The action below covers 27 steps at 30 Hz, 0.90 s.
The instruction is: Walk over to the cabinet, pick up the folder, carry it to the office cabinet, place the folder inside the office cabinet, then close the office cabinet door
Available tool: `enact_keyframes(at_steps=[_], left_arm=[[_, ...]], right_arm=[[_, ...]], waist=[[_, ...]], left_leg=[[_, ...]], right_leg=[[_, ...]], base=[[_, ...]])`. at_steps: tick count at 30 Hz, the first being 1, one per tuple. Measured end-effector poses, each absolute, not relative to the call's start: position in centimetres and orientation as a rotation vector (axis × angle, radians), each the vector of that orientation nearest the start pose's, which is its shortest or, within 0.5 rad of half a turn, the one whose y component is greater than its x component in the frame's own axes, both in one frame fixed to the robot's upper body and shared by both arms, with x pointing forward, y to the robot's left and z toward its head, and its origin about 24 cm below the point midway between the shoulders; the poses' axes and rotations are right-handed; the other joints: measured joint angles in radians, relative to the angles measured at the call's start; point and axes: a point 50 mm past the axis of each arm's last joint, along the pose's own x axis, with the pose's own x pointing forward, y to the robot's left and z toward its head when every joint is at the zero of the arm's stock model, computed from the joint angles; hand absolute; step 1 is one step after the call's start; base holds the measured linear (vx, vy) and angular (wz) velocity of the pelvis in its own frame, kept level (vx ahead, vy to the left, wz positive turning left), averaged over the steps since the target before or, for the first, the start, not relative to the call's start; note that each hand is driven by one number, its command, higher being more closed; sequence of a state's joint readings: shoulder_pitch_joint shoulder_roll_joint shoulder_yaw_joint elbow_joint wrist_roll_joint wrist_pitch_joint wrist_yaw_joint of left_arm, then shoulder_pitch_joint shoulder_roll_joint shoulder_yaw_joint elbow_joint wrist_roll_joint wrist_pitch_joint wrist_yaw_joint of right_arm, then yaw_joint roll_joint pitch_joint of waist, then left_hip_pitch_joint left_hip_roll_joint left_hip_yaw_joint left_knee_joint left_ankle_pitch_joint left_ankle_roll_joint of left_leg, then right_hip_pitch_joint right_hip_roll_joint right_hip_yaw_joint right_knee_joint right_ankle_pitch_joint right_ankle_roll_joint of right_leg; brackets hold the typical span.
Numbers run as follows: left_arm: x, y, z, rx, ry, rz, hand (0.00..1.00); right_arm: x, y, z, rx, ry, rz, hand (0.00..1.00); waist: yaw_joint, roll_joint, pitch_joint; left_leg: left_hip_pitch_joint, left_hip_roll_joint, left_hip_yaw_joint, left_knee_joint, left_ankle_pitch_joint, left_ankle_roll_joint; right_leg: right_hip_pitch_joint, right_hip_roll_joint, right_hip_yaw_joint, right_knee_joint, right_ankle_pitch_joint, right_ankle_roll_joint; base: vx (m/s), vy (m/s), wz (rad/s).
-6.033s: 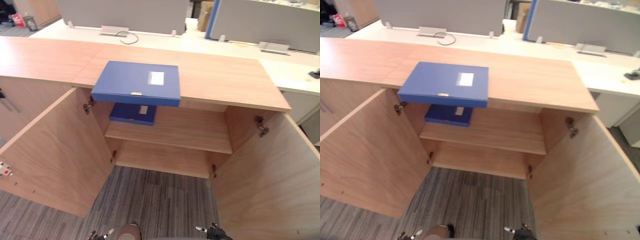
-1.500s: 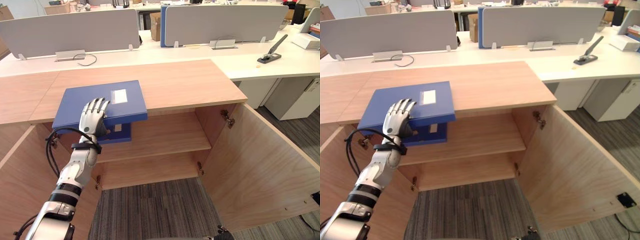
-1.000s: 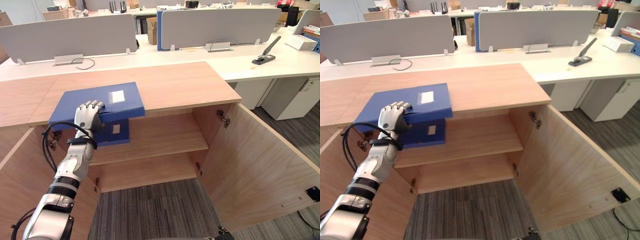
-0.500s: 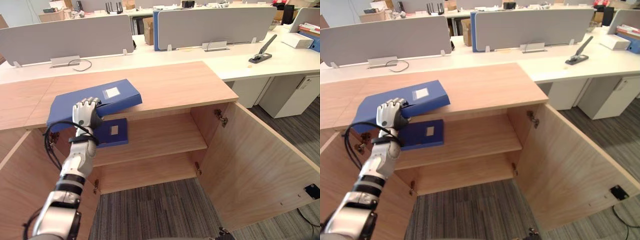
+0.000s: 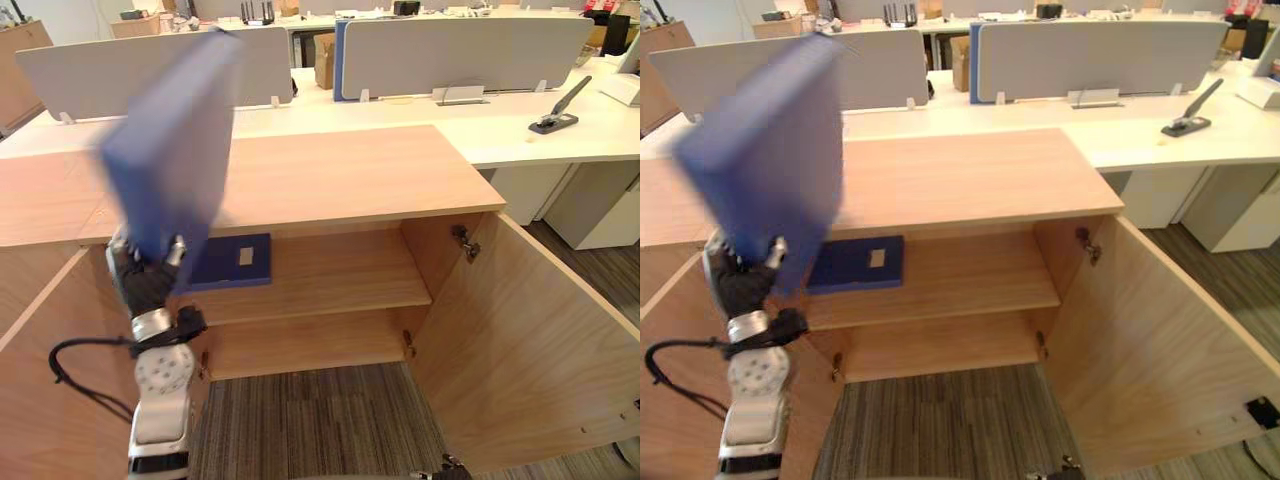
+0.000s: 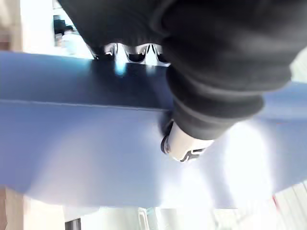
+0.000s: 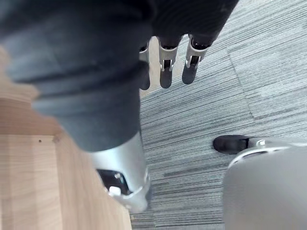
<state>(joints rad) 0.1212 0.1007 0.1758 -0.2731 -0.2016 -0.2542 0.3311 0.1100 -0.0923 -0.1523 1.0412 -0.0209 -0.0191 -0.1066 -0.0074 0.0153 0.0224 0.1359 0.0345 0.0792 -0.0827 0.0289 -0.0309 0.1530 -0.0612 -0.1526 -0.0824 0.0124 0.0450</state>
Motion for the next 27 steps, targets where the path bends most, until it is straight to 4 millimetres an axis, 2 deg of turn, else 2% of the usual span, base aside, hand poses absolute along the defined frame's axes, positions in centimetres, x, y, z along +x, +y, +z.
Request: enact_keyframes(at_steps=[1,2,3,4,7,8,10,11,13,18,21,27], left_arm=[[20.7,23.0,9.8,-0.176,-0.399,0.500,1.00],[19.7,23.1,8.5,-0.273,-0.345,0.500,1.00],[18.9,23.0,7.8,-0.352,-0.319,0.501,1.00],[18.6,23.0,7.7,-0.385,-0.316,0.500,1.00],[17.6,22.7,8.3,-0.480,-0.349,0.472,1.00],[17.5,22.7,8.6,-0.487,-0.363,0.462,1.00],[17.1,22.7,10.0,-0.506,-0.436,0.420,1.00],[17.0,22.8,10.3,-0.514,-0.454,0.412,1.00],[16.8,22.8,10.9,-0.552,-0.501,0.391,1.00],[16.7,22.7,10.7,-0.625,-0.517,0.368,1.00],[16.8,22.5,10.8,-0.621,-0.524,0.328,1.00],[17.4,21.4,9.7,-0.631,-0.471,0.254,1.00]], right_arm=[[8.8,-20.9,-15.9,-0.081,1.101,-0.278,0.00],[10.1,-20.2,-15.5,-0.074,1.045,-0.237,0.00],[12.0,-19.0,-14.6,-0.046,0.958,-0.201,0.00],[13.0,-18.5,-14.0,-0.028,0.910,-0.185,0.00],[18.0,-16.1,-9.9,0.135,0.626,-0.126,0.00],[18.8,-15.9,-8.9,0.171,0.570,-0.119,0.00],[21.3,-14.9,-4.9,0.277,0.352,-0.066,0.00],[21.8,-14.7,-3.9,0.309,0.300,-0.053,0.00],[23.3,-14.4,-0.2,0.406,0.119,-0.006,0.00],[25.1,-13.1,6.0,0.511,-0.148,0.155,0.00],[26.0,-12.0,8.8,0.546,-0.253,0.259,0.00],[27.8,-11.3,12.5,0.537,-0.374,0.396,0.00]], waist=[[0.000,-0.001,0.001],[0.002,-0.002,0.001],[0.005,-0.009,0.005],[0.007,-0.013,0.008],[0.026,-0.025,0.014],[0.027,-0.025,0.014],[0.027,-0.025,0.015],[0.027,-0.025,0.015],[0.030,-0.026,0.015],[0.033,-0.026,0.014],[0.039,-0.027,0.014],[0.057,-0.029,0.013]], left_leg=[[-0.001,0.000,-0.003,-0.002,0.001,-0.001],[-0.008,0.001,-0.008,-0.001,0.002,-0.004],[-0.014,0.003,-0.010,-0.003,0.009,-0.001],[-0.017,0.004,-0.010,-0.003,0.013,-0.001],[-0.020,0.006,-0.011,-0.001,0.018,-0.004],[-0.020,0.005,-0.011,-0.001,0.018,-0.004],[-0.018,0.004,-0.010,-0.001,0.017,-0.004],[-0.017,0.004,-0.010,-0.001,0.017,-0.004],[-0.012,0.004,-0.011,0.000,0.017,-0.003],[-0.011,0.006,-0.011,0.003,0.017,-0.003],[-0.011,0.006,-0.011,0.003,0.018,-0.003],[-0.011,0.004,-0.012,0.003,0.020,-0.001]], right_leg=[[-0.001,0.000,0.000,0.001,0.000,0.000],[-0.007,0.001,-0.002,0.004,-0.001,0.001],[-0.020,0.003,-0.003,0.009,-0.001,0.001],[-0.025,0.004,-0.002,0.013,-0.001,0.000],[-0.030,0.005,-0.002,0.022,-0.002,-0.001],[-0.030,0.004,-0.002,0.022,-0.002,-0.001],[-0.030,0.003,-0.002,0.025,-0.003,0.000],[-0.029,0.002,-0.002,0.027,-0.005,0.000],[-0.027,0.001,-0.002,0.033,-0.008,0.001],[-0.028,0.003,-0.002,0.039,-0.009,0.000],[-0.028,0.003,-0.003,0.042,-0.009,0.000],[-0.029,0.001,-0.004,0.046,-0.009,0.000]], base=[[-0.06,0.018,0.14],[-0.05,-0.002,0.10],[-0.04,-0.007,0.07],[-0.03,-0.019,0.02],[0.00,0.000,0.00],[0.00,0.000,0.00],[0.00,0.000,0.00],[0.00,0.000,0.00],[0.00,0.000,0.00],[-0.01,-0.001,0.00],[0.00,0.000,0.00],[0.00,0.000,0.00]])
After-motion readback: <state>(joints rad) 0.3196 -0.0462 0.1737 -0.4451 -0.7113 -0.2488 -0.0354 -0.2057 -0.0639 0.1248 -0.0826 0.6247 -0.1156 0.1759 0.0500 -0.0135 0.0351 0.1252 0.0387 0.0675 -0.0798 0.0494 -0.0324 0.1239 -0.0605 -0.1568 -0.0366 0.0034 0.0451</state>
